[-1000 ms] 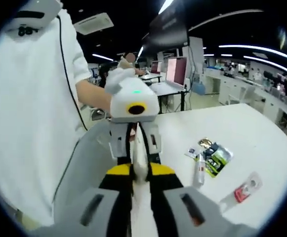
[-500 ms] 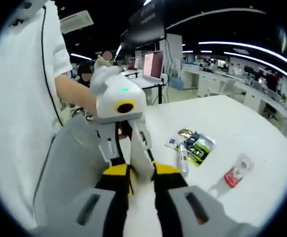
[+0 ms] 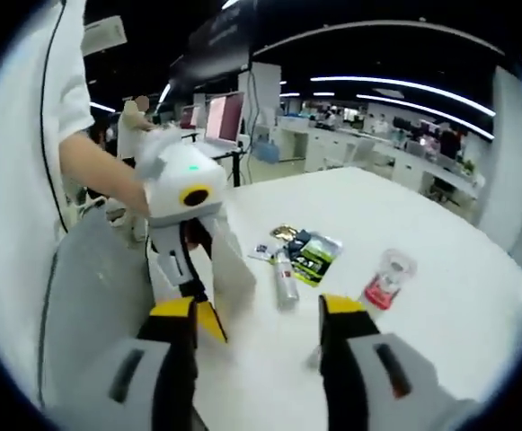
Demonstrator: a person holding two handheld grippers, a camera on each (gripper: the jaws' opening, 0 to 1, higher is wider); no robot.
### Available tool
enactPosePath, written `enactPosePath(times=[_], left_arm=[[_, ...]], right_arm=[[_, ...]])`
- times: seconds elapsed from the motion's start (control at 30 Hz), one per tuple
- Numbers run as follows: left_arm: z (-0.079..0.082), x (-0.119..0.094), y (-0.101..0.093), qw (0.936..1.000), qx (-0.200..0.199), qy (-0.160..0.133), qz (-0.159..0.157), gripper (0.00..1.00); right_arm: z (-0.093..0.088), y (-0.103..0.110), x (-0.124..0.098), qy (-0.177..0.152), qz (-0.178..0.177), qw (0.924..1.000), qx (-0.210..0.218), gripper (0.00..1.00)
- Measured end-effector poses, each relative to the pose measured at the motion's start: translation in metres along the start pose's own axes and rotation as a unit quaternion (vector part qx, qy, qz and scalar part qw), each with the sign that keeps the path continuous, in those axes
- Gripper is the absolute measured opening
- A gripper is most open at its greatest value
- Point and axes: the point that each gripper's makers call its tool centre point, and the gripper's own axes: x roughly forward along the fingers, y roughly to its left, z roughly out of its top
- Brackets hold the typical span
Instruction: Arrange the skincare products in the storage area until every visible bottle or jar stands upright without overlapping.
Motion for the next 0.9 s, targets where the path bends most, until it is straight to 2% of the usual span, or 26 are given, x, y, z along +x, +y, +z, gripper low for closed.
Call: enactPosePath(times=[0.2,0.5,0.7,0.9], left_arm=[[0.002,0.003,0.004,1.0,-0.001,-0.006,-0.007,0.16],[-0.002,0.008,0.02,1.0,-0.005,-0.006,0.0,0.16],[-0.004,0.013,0.032,1.0,0.001,-0.005,0.007,0.16],[0.001,0.018,0.046,0.9997,0.001,-0.018,0.015,0.16]], right_arm=[[-0.018,-0.017,-0.013,-0.005,-0.059,0.997,0.049,0.68],[-0.035,-0.027,-0.026,-0.009,-0.105,0.9903,0.09,0.71],[-0.041,-0.027,-0.027,-0.011,-0.12,0.9867,0.109,0.76],[-0.049,-0.024,-0.029,-0.006,-0.126,0.9847,0.12,0.75]])
